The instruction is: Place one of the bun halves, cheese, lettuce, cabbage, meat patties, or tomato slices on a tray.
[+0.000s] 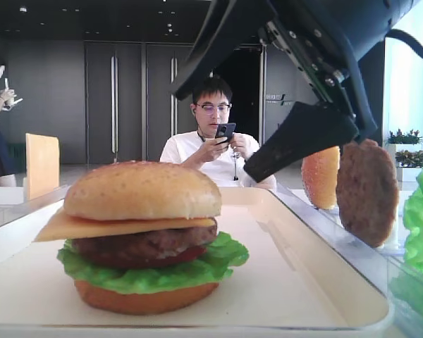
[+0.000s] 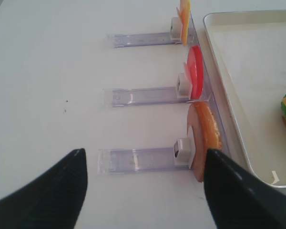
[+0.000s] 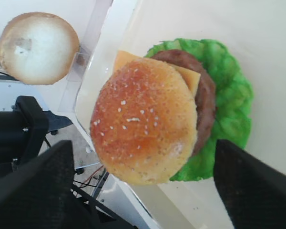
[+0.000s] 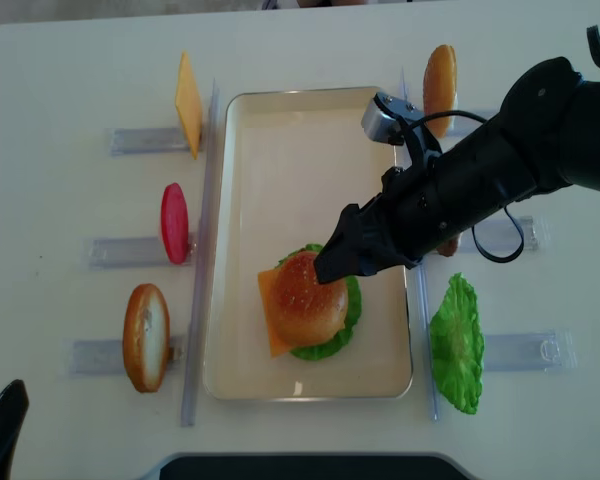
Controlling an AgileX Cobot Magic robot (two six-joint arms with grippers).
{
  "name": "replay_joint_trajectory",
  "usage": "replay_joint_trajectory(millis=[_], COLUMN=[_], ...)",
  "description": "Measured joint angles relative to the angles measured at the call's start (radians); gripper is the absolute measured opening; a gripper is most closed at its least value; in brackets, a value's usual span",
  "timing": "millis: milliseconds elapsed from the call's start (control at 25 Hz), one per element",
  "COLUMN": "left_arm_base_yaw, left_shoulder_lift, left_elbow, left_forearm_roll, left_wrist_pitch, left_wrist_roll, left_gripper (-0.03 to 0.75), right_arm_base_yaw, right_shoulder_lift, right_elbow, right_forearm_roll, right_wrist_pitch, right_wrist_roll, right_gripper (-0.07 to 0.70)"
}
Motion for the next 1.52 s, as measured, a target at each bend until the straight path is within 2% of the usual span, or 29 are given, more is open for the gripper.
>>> replay_joint_trajectory(millis=[160, 320, 560, 760, 840, 920, 1280, 1520], left_arm_base_yaw=[0.0, 0.0, 0.0, 0.0, 0.0, 0.0, 0.0, 0.0], left_shoulder_lift=[0.0, 0.0, 0.0, 0.0, 0.0, 0.0, 0.0, 0.0], left_elbow=[0.0, 0.0, 0.0, 0.0, 0.0, 0.0, 0.0, 0.0], left_forearm_roll=[0.0, 0.0, 0.0, 0.0, 0.0, 0.0, 0.0, 0.0], left_wrist_pitch=[0.0, 0.0, 0.0, 0.0, 0.0, 0.0, 0.0, 0.0], left_wrist_roll=[0.0, 0.0, 0.0, 0.0, 0.0, 0.0, 0.0, 0.0], left_gripper=[0.58, 0.58, 0.58, 0.58, 0.58, 0.58, 0.58, 0.58], right_arm_base_yaw=[0.0, 0.0, 0.0, 0.0, 0.0, -0.013, -0.166, -0.32], right_shoulder_lift=[-0.046, -0.11, -0.234, -0.283, -0.291, -0.294, -0.294, -0.311], right_elbow=[0.0, -0.033, -0.146, -0.27, -0.305, -0.331, -0.348, -0.348], right_forearm_roll=[-0.097, -0.249, -0.615, -0.984, -1.116, -1.191, -1.234, -1.233], right_wrist_pitch=[-0.015, -0.013, 0.012, 0.102, 0.142, 0.171, 0.194, 0.198], right_wrist_roll=[0.077, 0.195, 0.462, 0.714, 0.779, 0.814, 0.826, 0.823], right_gripper=[0.594, 0.594, 0.594, 0.594, 0.594, 0.594, 0.594, 0.594])
